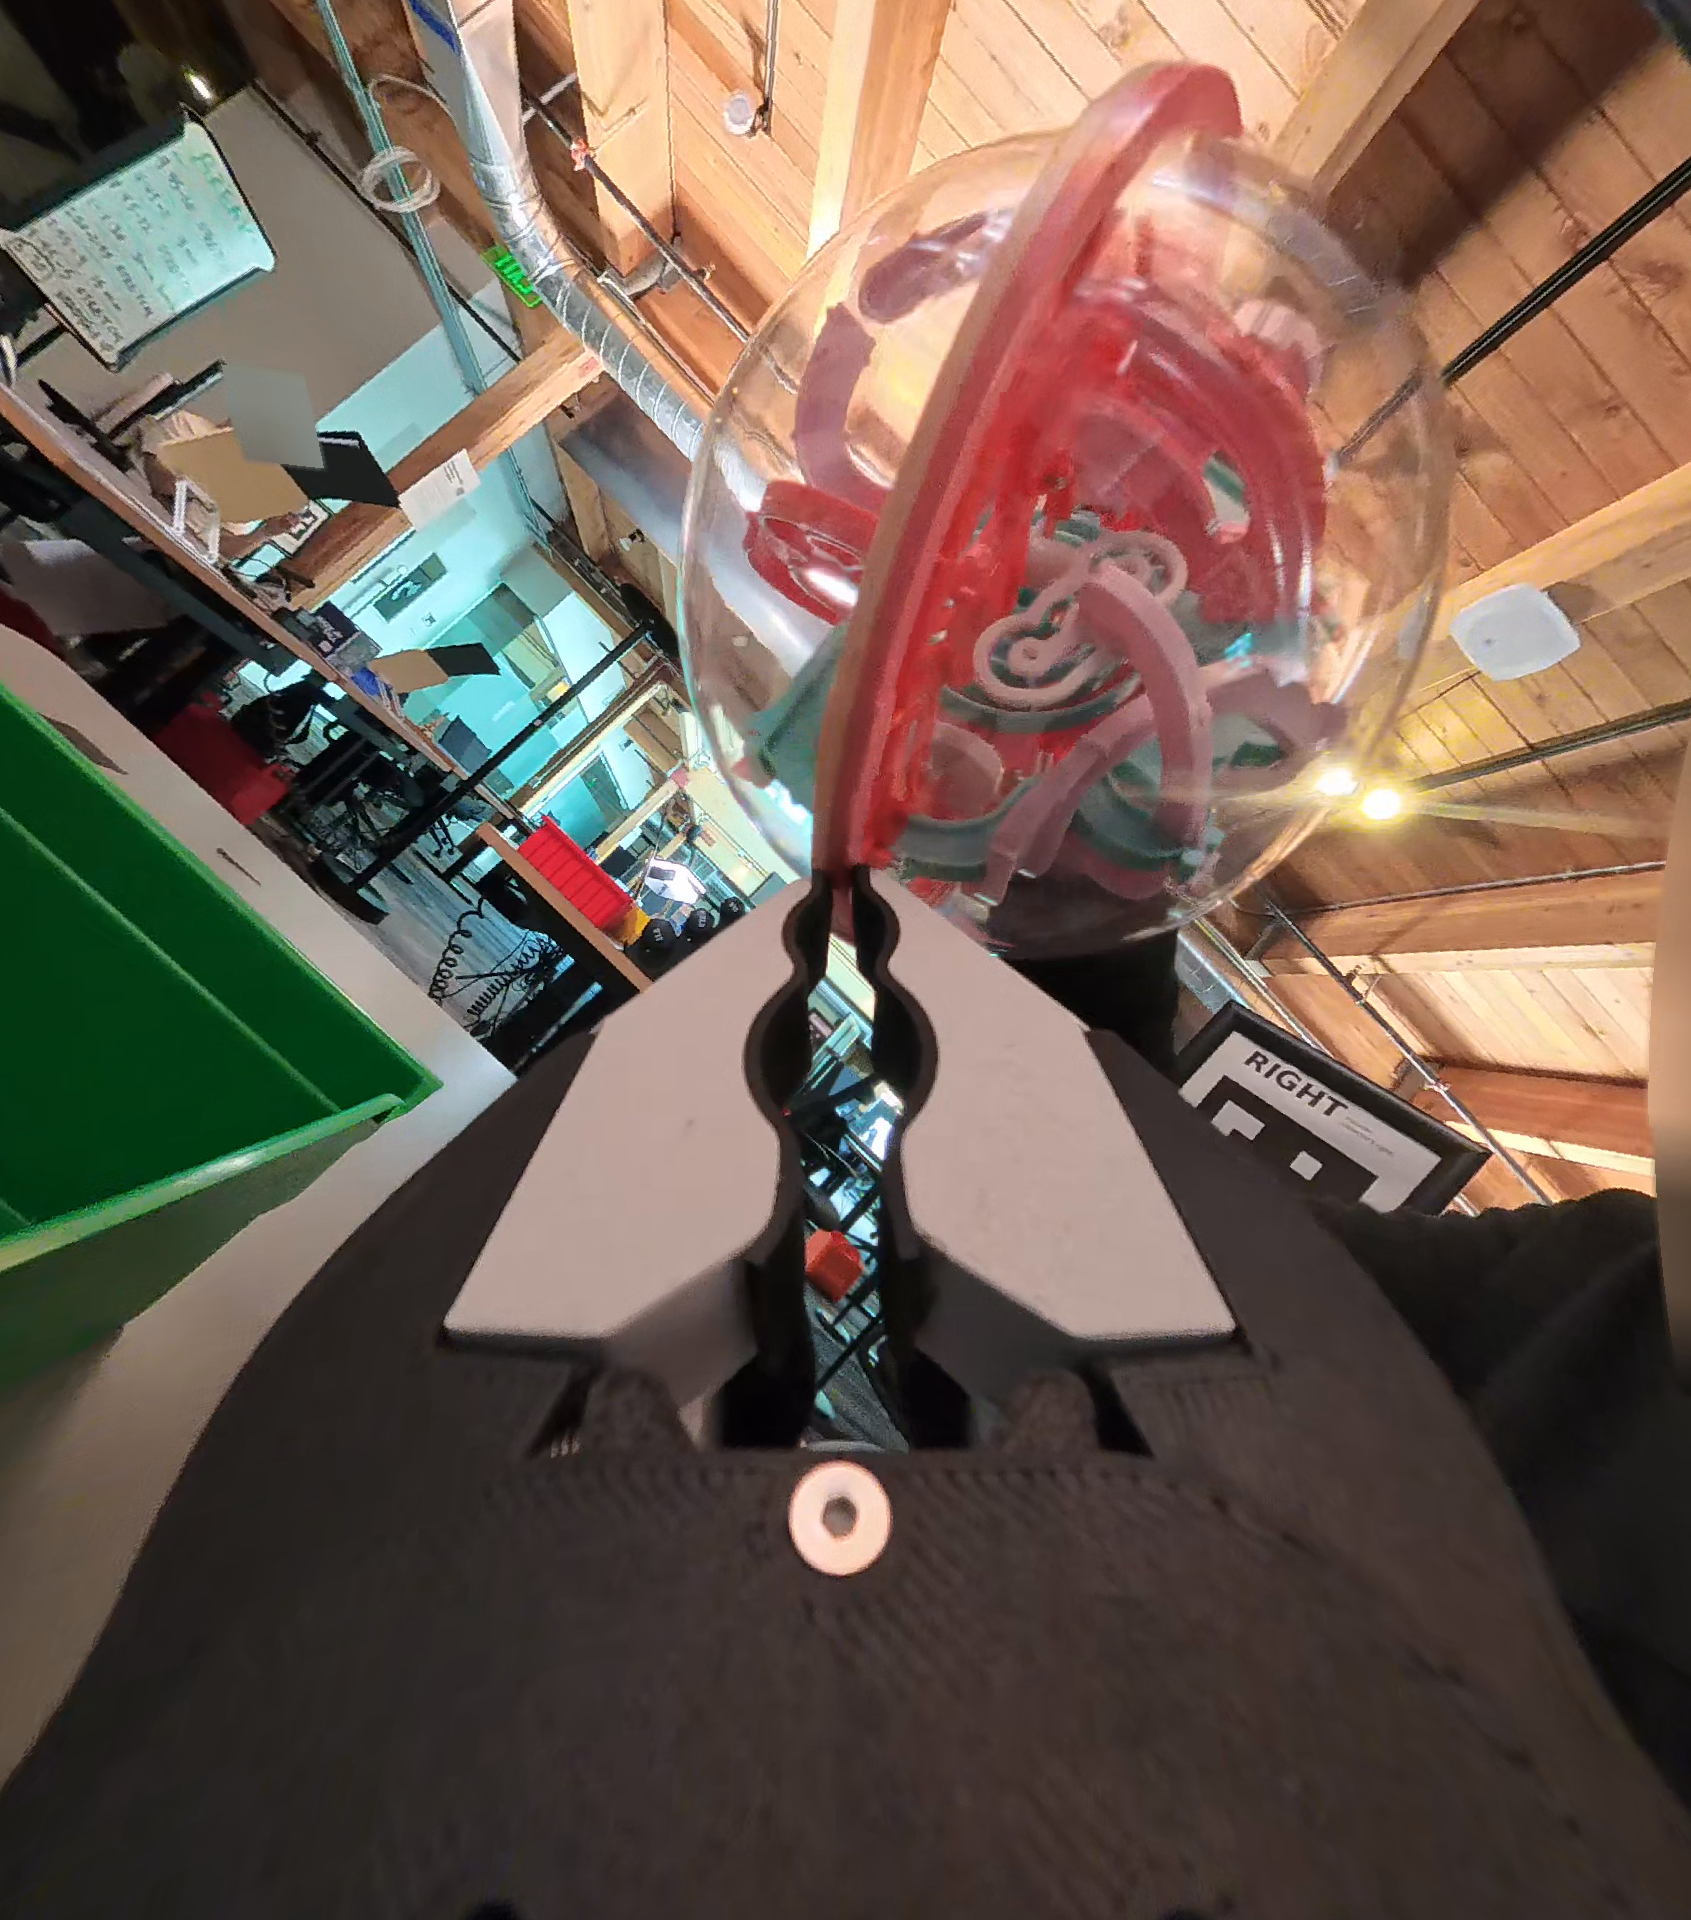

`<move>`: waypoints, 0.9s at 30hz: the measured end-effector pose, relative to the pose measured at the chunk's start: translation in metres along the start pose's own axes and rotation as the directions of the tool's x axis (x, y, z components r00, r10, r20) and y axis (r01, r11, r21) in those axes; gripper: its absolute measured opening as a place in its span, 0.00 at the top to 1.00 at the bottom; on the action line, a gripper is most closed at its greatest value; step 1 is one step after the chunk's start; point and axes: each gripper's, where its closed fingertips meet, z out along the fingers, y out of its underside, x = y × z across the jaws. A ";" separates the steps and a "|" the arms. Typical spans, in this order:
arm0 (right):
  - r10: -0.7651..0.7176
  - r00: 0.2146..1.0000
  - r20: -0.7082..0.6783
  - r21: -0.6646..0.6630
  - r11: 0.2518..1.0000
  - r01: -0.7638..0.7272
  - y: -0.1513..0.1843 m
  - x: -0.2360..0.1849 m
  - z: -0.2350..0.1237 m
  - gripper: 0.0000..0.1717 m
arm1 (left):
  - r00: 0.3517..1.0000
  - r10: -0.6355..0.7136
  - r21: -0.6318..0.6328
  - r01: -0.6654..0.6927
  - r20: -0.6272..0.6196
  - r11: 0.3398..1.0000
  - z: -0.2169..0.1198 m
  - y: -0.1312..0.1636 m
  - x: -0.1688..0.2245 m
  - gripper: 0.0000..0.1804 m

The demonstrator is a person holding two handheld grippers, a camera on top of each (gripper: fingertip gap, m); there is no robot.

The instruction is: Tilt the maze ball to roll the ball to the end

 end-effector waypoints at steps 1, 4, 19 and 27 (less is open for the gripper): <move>0.022 1.000 0.005 0.016 1.000 -0.022 0.001 0.004 -0.002 0.96 | 1.000 0.008 0.001 -0.008 0.003 1.000 -0.001 -0.002 0.001 0.99; 0.107 0.994 0.032 0.087 0.990 -0.110 0.007 0.014 -0.010 0.97 | 0.999 0.046 -0.037 -0.045 0.015 0.998 -0.005 -0.001 0.008 0.99; 0.193 0.978 0.083 0.160 0.966 -0.204 0.048 -0.005 -0.016 0.97 | 0.996 0.002 -0.033 0.001 0.091 0.999 -0.035 0.009 0.009 1.00; -0.019 0.999 0.030 0.139 0.990 0.015 0.011 -0.045 -0.016 0.96 | 0.997 0.062 -0.013 -0.062 0.037 0.998 -0.014 -0.006 0.014 1.00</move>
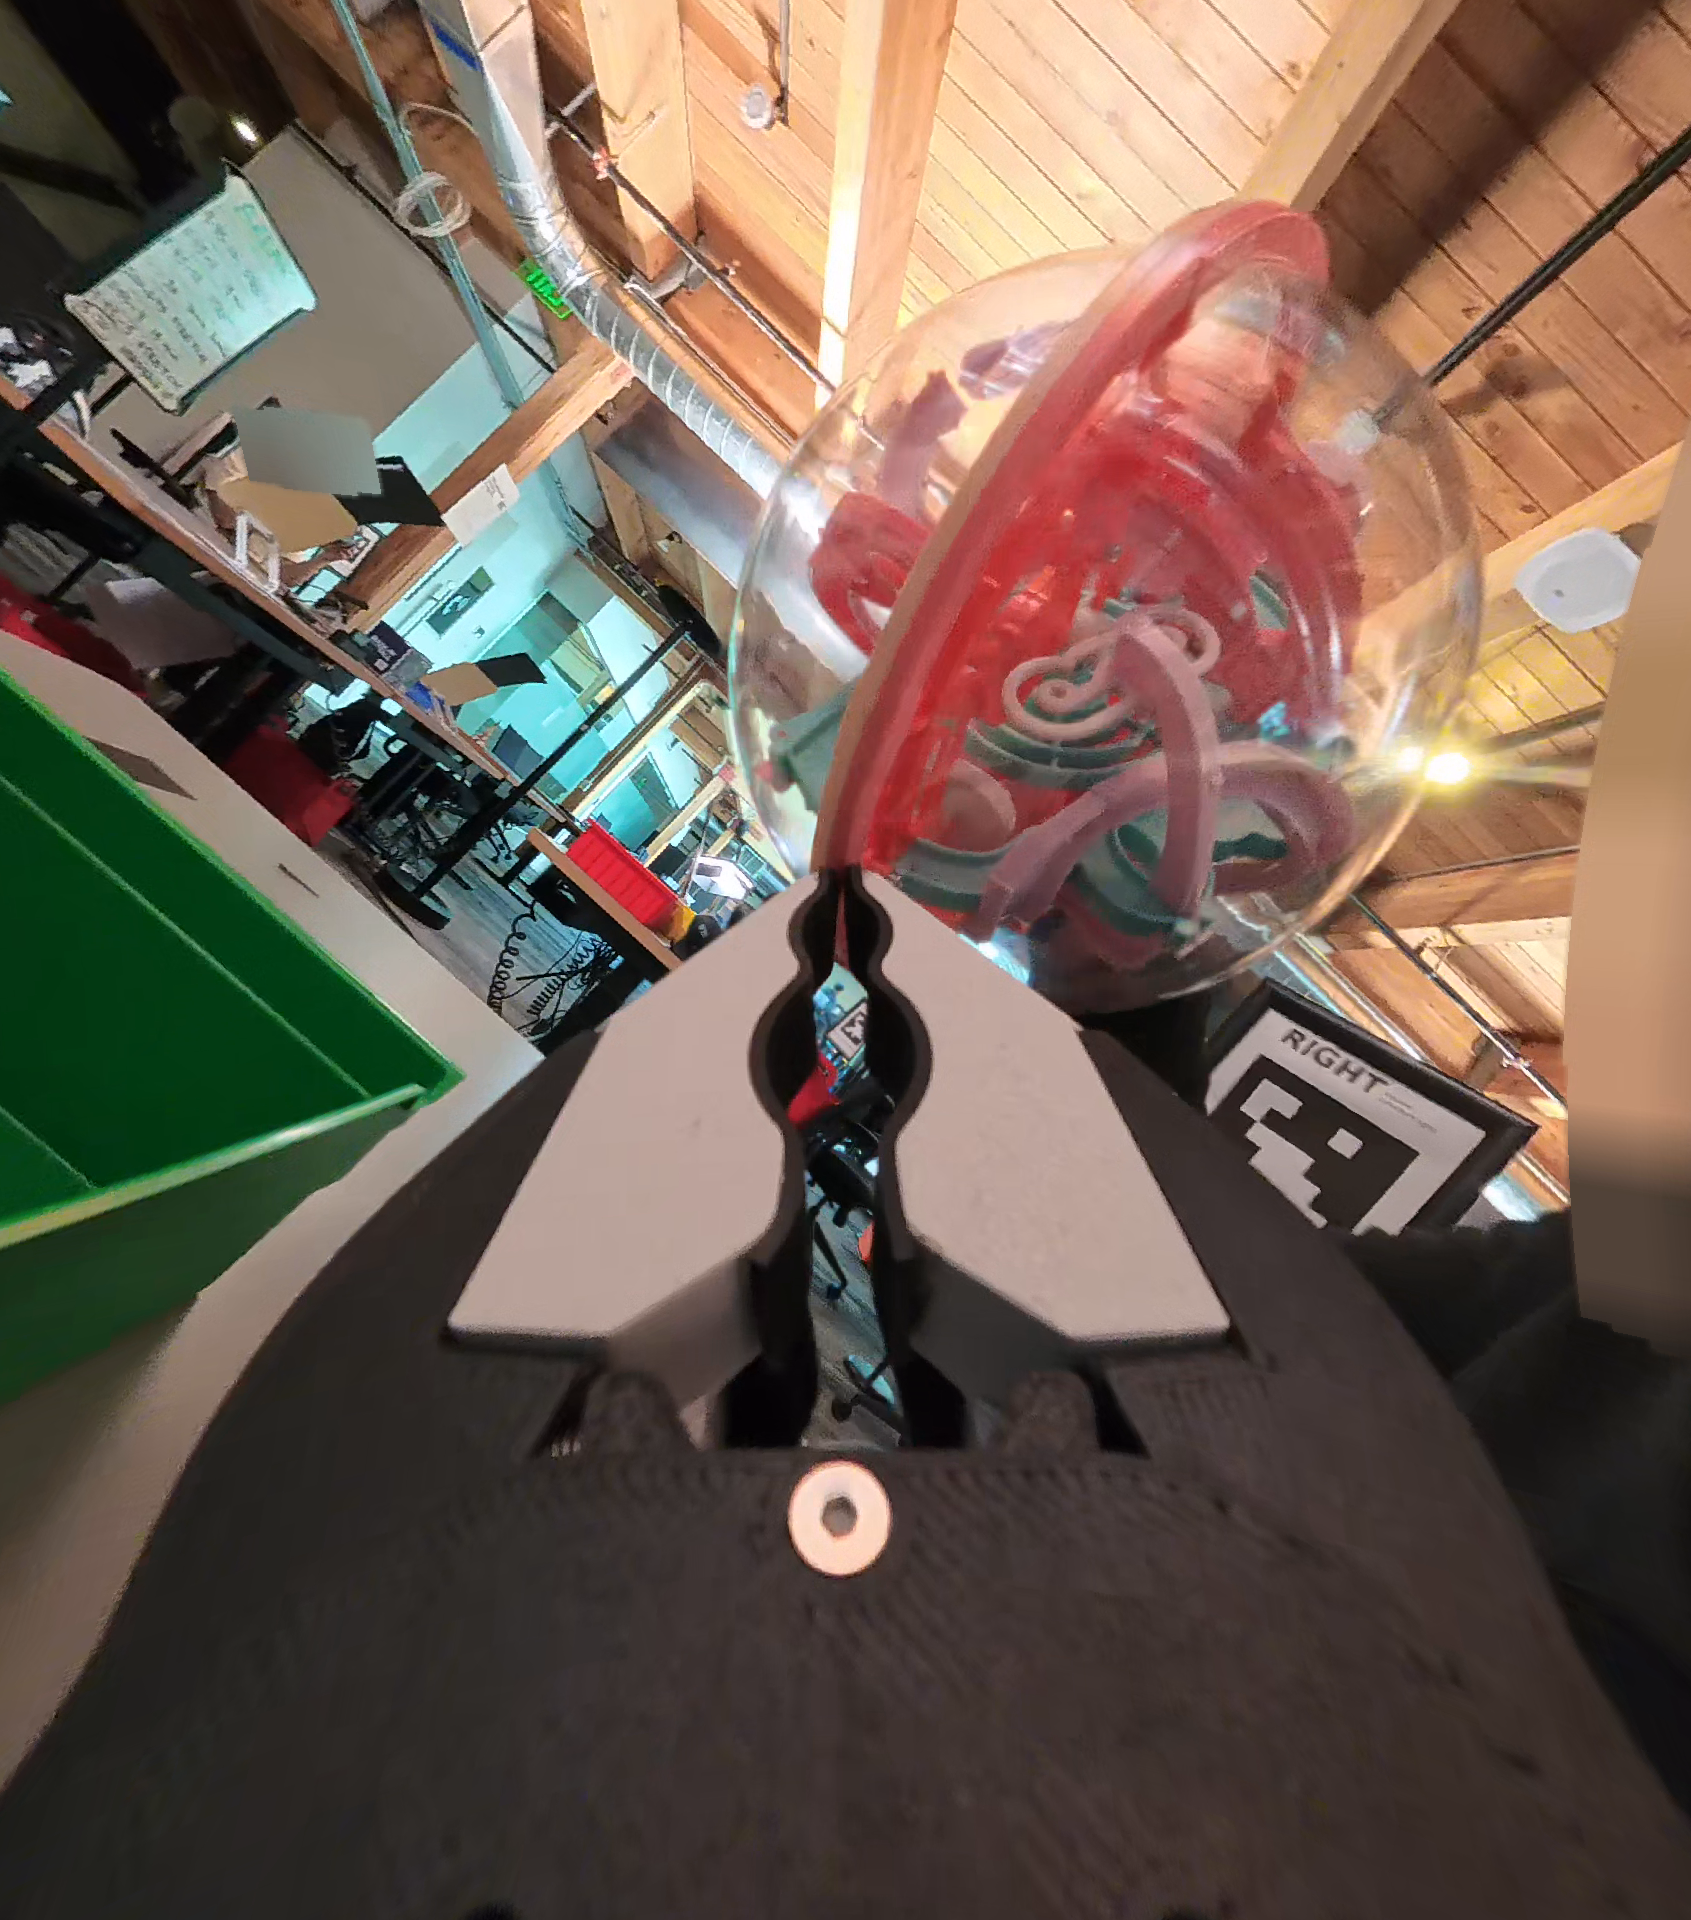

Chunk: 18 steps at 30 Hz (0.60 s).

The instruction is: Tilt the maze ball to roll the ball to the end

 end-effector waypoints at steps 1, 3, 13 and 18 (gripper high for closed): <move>0.022 1.000 -0.022 -0.001 1.000 -0.022 0.001 0.010 0.000 0.96 | 1.000 -0.005 0.009 0.005 0.005 1.000 0.000 -0.001 -0.002 1.00; 0.050 0.998 -0.035 0.009 0.999 -0.049 0.002 0.020 -0.003 0.96 | 1.000 0.007 0.017 -0.007 -0.003 1.000 -0.002 -0.003 0.001 1.00; -0.093 0.993 0.069 0.180 0.980 0.079 -0.018 -0.006 -0.019 0.96 | 0.954 0.295 0.033 -0.297 0.058 0.954 0.002 -0.064 0.043 1.00; -0.299 0.947 0.117 0.319 0.915 0.249 -0.053 -0.043 -0.036 0.96 | 0.867 0.497 0.060 -0.498 0.025 0.865 0.027 -0.106 0.095 1.00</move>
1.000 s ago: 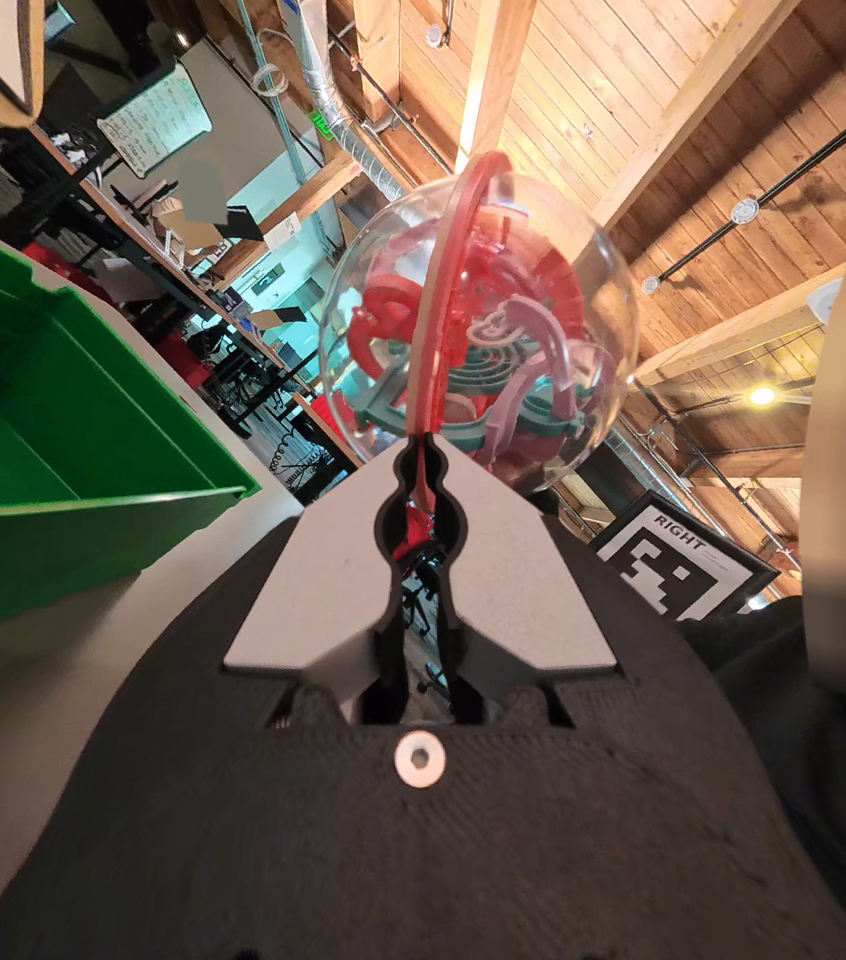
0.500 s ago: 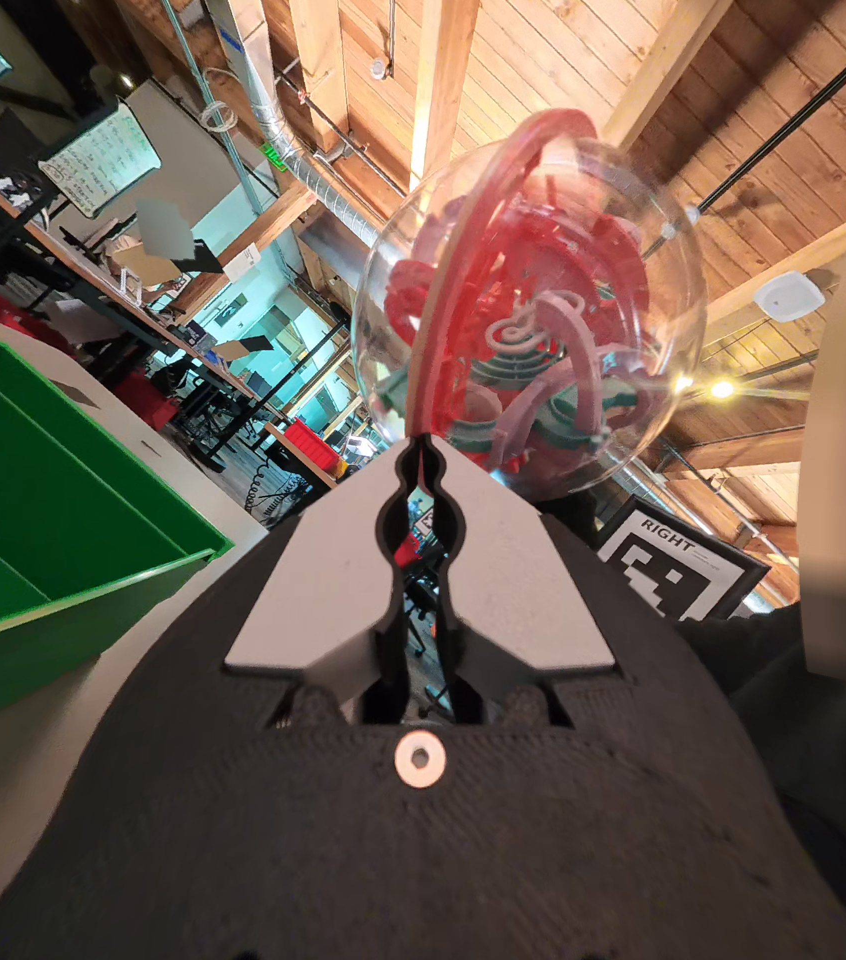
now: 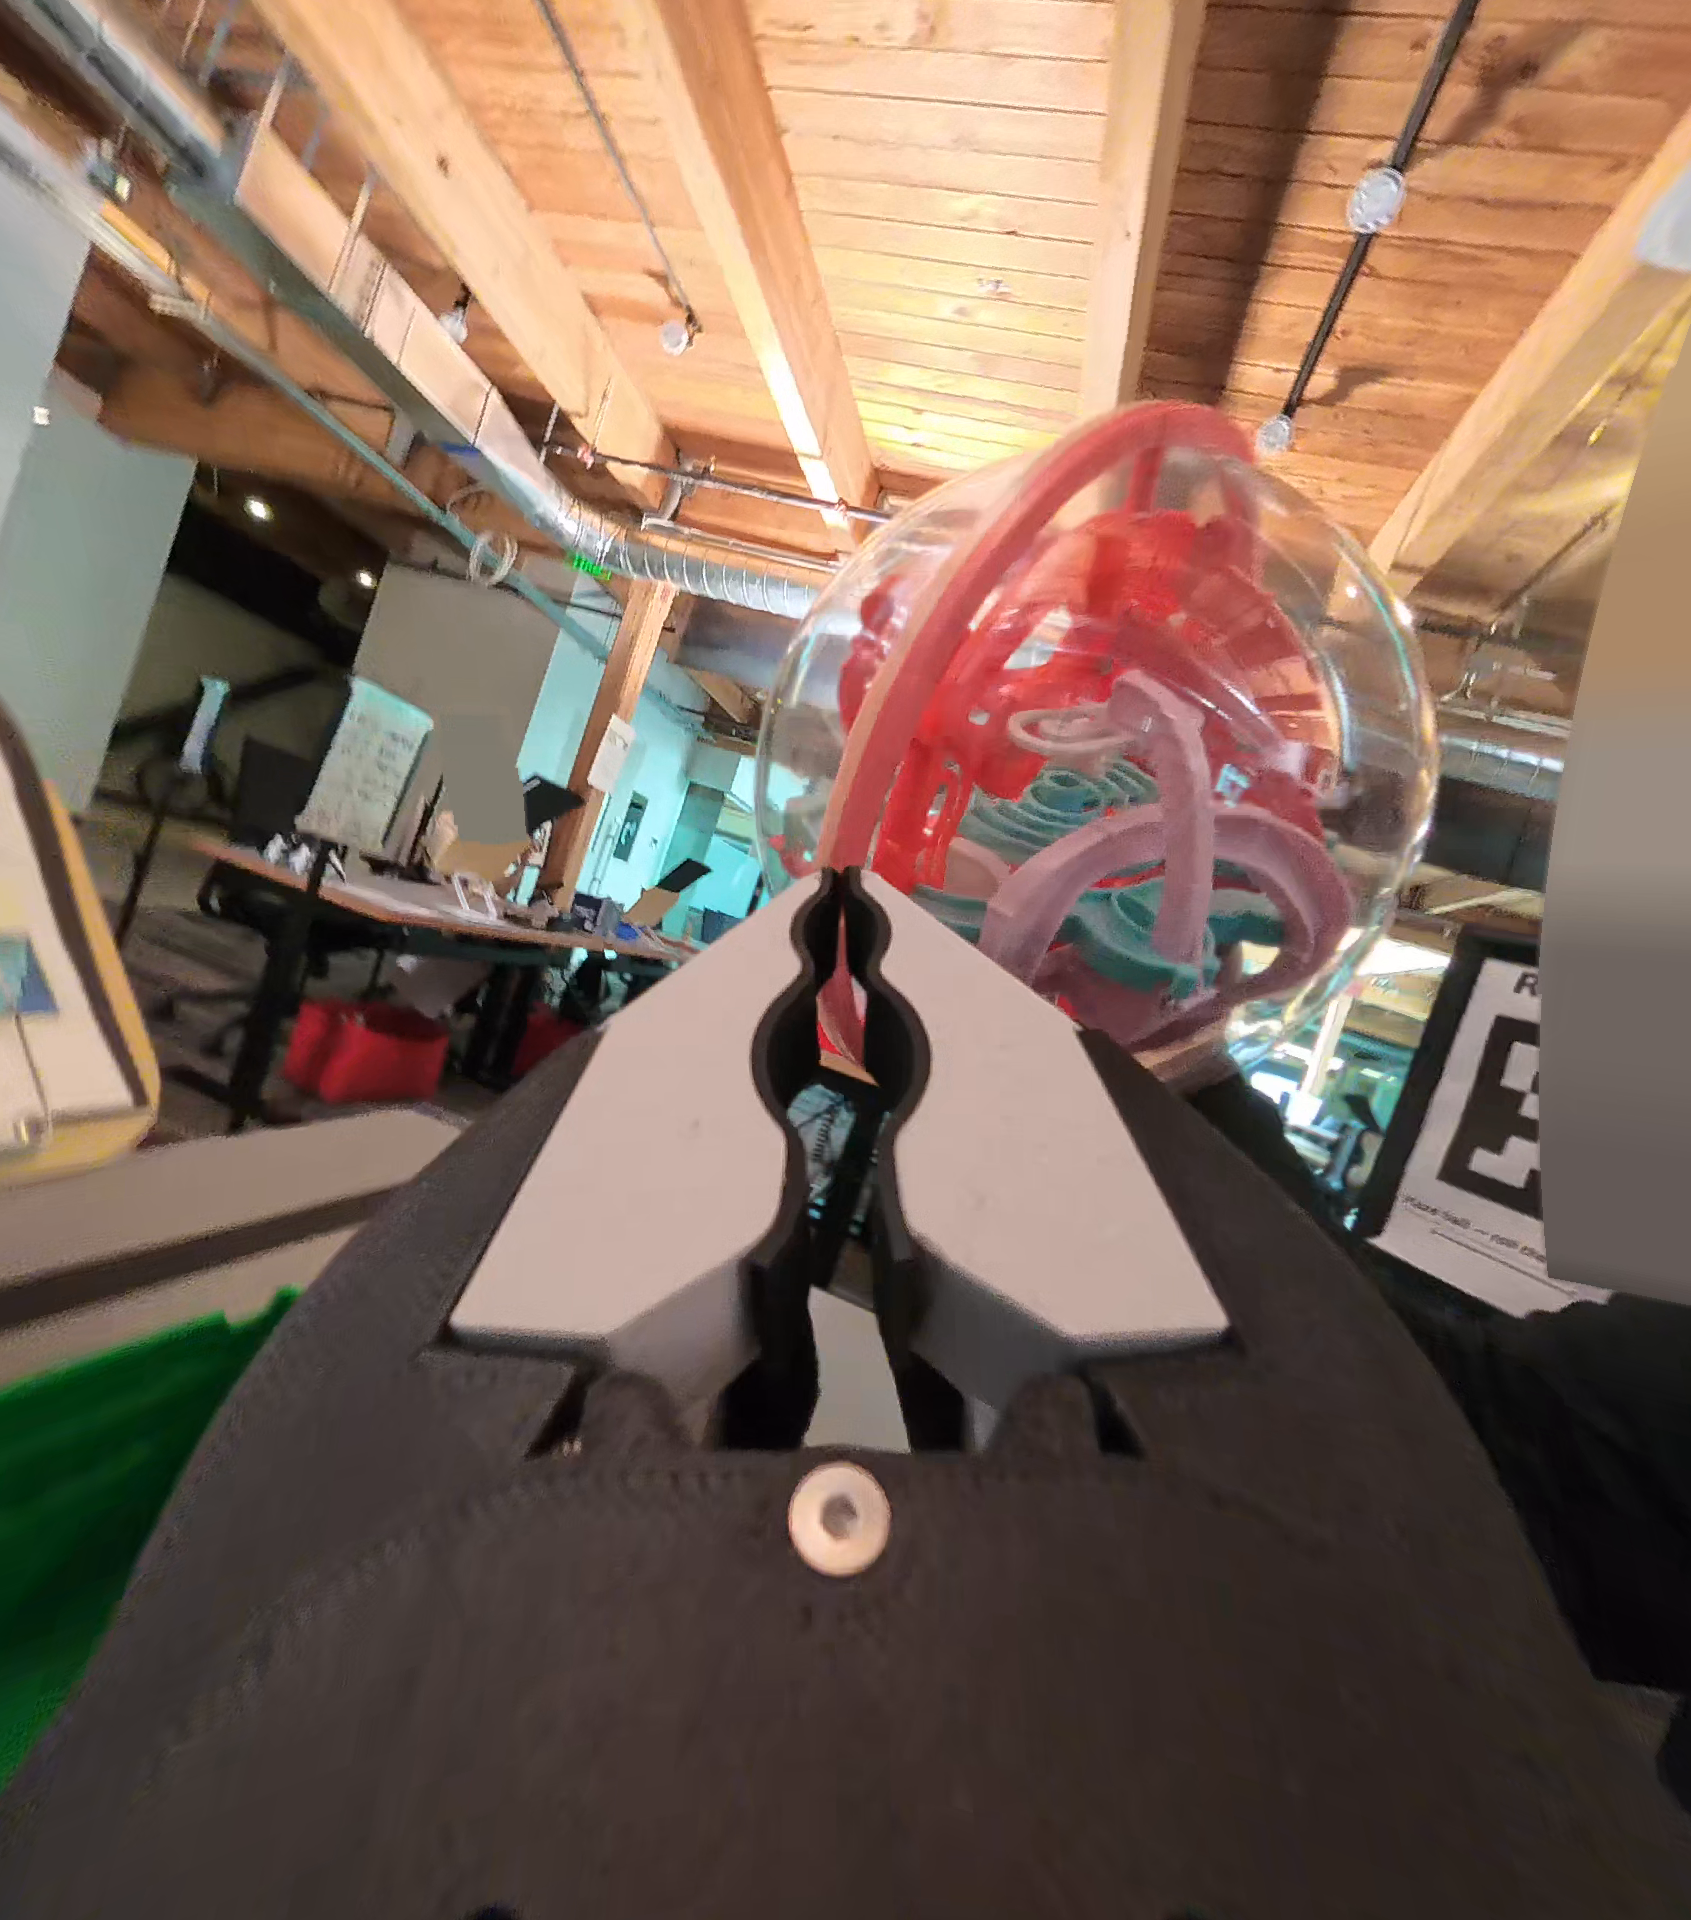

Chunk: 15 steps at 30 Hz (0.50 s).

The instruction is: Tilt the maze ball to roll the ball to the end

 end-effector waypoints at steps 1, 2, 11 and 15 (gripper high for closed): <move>-0.048 0.999 0.013 0.018 0.999 0.048 -0.011 -0.006 0.000 0.97 | 0.999 0.040 0.007 -0.040 -0.008 0.999 0.006 -0.011 0.006 1.00; -0.096 0.995 0.018 0.027 0.995 0.095 -0.020 -0.010 0.000 0.96 | 0.997 0.073 0.019 -0.073 -0.021 0.997 0.012 -0.022 0.013 1.00; -0.382 0.923 0.044 0.098 0.921 0.377 -0.085 -0.048 -0.007 0.97 | 0.951 0.289 0.088 -0.281 -0.109 0.956 0.048 -0.095 0.077 1.00; -0.401 0.915 0.051 0.181 0.904 0.386 -0.096 -0.056 -0.014 0.96 | 0.915 0.387 0.083 -0.380 -0.115 0.921 0.058 -0.121 0.105 1.00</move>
